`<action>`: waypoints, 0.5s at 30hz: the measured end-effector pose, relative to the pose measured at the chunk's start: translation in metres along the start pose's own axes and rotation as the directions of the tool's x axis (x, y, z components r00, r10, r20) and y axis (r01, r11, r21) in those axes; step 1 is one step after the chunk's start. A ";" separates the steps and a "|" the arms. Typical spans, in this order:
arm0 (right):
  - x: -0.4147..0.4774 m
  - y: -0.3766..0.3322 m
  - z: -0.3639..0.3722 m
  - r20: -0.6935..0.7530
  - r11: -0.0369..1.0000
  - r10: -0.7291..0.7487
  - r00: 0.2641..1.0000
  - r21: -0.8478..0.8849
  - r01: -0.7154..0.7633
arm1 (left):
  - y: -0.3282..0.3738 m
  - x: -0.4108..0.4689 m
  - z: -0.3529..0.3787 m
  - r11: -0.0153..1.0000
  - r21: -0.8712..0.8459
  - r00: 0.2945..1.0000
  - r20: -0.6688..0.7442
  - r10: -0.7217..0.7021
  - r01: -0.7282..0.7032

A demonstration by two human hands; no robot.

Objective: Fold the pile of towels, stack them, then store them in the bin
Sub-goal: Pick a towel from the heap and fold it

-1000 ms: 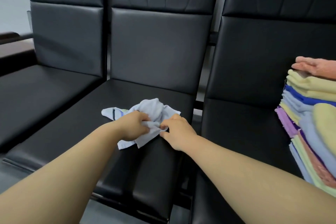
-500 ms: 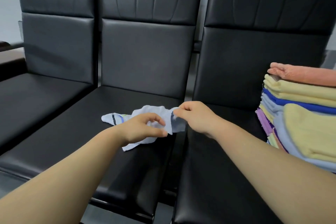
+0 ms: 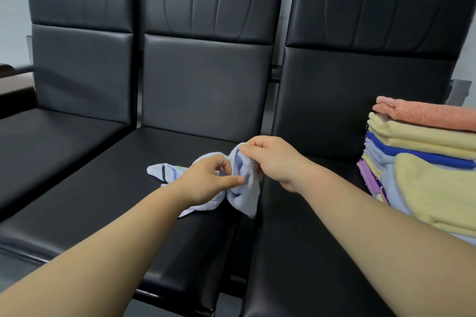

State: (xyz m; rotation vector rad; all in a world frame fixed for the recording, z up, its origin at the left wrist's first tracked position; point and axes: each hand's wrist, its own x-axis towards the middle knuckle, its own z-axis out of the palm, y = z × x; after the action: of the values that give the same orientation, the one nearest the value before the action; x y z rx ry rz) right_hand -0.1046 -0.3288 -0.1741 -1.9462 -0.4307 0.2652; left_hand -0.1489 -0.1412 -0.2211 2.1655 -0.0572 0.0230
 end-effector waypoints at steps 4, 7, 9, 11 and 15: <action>0.003 0.001 0.001 0.024 0.996 0.008 1.000 0.085 -0.010 | 0.000 -0.002 -0.020 0.973 -0.230 0.990 0.140 0.006 0.026; 0.003 0.005 0.001 0.051 0.988 0.045 0.998 0.143 -0.052 | 0.001 0.001 -0.044 0.859 -0.511 0.993 0.111 0.041 0.022; 0.002 0.008 0.004 0.120 0.981 0.081 0.989 0.166 -0.100 | -0.005 0.004 -0.053 0.726 -0.686 0.997 0.072 0.003 0.048; 0.001 0.013 0.009 0.203 0.978 0.111 0.973 0.150 -0.143 | -0.004 0.001 -0.053 0.561 -0.821 0.994 0.068 -0.082 0.102; -0.005 0.023 0.014 0.285 0.990 0.142 0.948 -0.017 -0.143 | 0.003 0.001 -0.054 0.274 -0.960 0.956 -0.022 -0.293 0.062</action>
State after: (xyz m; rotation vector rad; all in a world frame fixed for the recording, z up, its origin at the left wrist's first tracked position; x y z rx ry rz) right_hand -0.1103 -0.3270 -0.2008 -1.9441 -0.4754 0.6462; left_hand -0.1477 -0.0986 -0.1883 0.8781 0.2498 0.0563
